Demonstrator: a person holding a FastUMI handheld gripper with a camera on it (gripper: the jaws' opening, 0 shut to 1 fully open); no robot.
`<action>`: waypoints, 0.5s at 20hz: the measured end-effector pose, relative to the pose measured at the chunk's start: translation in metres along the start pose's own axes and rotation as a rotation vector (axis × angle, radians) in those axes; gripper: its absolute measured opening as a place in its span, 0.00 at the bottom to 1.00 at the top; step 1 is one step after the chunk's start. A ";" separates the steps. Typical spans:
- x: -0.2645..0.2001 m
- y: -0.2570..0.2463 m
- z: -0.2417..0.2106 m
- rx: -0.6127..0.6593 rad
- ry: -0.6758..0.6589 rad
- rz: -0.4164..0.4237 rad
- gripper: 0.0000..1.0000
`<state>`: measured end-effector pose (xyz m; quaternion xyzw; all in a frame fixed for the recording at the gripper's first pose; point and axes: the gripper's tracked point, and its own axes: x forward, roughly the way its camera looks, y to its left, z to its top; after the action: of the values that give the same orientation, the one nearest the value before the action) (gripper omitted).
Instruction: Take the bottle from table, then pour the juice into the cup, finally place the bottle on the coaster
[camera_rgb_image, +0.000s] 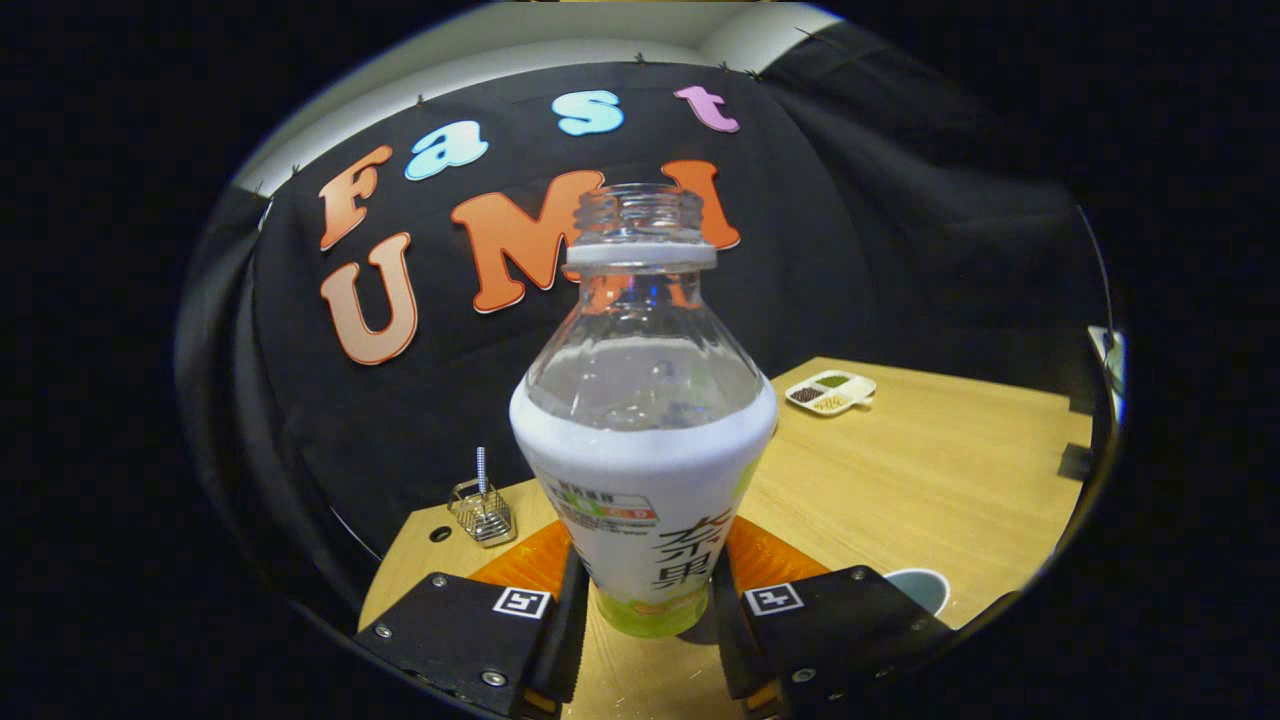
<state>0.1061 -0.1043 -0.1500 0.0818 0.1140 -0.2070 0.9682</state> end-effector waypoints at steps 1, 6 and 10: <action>0.003 -0.002 0.001 -0.049 -0.010 -0.015 0.56; 0.029 -0.010 -0.017 -0.199 0.005 -0.072 0.56; 0.049 -0.021 -0.040 -0.295 0.027 -0.145 0.56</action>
<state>0.1336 -0.1338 -0.2031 -0.0668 0.1617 -0.2561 0.9507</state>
